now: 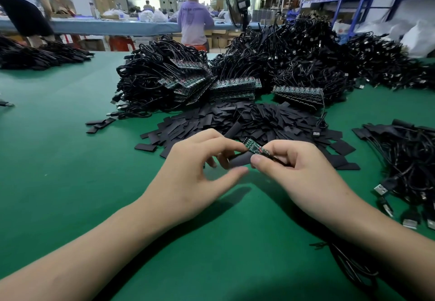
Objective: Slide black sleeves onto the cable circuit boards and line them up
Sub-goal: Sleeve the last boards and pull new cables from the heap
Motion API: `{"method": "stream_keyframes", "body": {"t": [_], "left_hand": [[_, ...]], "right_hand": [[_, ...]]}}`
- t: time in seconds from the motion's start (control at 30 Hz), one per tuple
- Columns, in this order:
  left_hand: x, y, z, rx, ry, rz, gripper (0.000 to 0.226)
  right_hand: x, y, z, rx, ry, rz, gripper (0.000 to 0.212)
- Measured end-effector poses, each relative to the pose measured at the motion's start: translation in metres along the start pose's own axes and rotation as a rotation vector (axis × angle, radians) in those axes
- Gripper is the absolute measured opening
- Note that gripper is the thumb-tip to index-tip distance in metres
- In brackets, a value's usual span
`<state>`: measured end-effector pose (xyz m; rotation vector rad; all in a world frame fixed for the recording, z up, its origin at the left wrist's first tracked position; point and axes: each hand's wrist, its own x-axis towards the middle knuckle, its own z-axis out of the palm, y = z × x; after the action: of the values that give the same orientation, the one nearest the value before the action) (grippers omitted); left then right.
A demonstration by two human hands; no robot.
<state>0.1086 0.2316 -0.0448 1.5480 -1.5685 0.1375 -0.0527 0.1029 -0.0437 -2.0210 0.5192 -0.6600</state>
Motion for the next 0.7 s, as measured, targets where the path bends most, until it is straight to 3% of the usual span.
{"method": "stream_keyframes", "body": {"t": [0.17, 0.37, 0.7], "left_hand": [[0.002, -0.002, -0.004, 0.094, 0.076, 0.084, 0.023], [0.004, -0.009, -0.01, 0.004, 0.119, -0.05, 0.022], [0.003, -0.01, -0.009, -0.086, 0.097, -0.11, 0.022]], "right_hand": [[-0.003, -0.004, 0.001, 0.073, -0.073, -0.007, 0.036], [-0.001, -0.005, -0.012, -0.019, 0.012, -0.027, 0.036], [-0.003, -0.005, -0.016, -0.101, -0.107, -0.035, 0.037]]}}
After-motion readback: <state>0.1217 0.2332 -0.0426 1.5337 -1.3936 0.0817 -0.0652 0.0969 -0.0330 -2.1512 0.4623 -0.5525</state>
